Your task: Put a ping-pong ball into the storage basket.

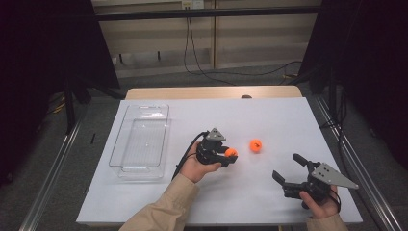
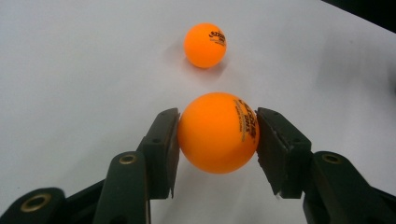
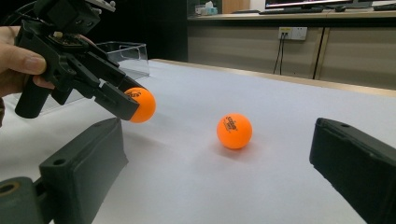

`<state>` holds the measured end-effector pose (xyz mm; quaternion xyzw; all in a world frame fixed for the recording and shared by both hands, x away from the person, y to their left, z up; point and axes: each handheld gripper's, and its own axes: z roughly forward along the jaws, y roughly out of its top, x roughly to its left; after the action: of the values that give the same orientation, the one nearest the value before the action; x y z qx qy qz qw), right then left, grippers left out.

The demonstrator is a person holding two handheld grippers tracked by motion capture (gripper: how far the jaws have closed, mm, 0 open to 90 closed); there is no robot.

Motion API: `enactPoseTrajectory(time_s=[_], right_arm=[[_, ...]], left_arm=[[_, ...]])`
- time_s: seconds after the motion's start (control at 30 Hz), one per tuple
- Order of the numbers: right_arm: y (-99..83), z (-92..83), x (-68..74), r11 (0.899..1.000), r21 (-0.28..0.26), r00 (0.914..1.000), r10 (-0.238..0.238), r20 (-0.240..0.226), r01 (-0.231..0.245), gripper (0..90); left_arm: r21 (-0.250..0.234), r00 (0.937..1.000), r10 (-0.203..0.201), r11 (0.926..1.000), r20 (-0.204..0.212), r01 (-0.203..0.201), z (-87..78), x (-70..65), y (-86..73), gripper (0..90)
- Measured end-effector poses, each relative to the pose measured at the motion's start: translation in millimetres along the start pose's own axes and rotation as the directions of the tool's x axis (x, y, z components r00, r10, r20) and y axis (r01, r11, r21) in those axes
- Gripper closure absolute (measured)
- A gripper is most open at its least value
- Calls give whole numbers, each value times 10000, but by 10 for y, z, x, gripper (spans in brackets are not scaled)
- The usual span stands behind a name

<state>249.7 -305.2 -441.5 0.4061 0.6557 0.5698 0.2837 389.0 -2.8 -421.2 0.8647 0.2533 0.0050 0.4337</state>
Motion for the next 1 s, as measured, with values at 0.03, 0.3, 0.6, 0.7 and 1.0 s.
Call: enactPoseTrajectory(time_s=[0.03,0.3,0.6,0.7,1.0], right_arm=[[-1,2,-1,10000,3,10000,-58,-12,58,31],[1,1,-2,10000,-32,10000,-61,39,61,31],[1,1,-1,10000,-22,10000,-59,42,59,31],[2,1,-1,10000,-18,10000,-64,36,64,31],[3,3,3,10000,-18,10000,-53,32,53,31]], left_arm=[[8,10000,11,10000,-20,-11,-7,3,1,509],[-46,10000,-79,10000,0,79,-47,30,-1,510],[-65,9998,-221,9997,-6,221,-76,45,3,510],[-43,9995,-319,9995,-23,319,-88,61,0,510],[-29,9987,-495,9988,-131,495,-145,111,3,510]])
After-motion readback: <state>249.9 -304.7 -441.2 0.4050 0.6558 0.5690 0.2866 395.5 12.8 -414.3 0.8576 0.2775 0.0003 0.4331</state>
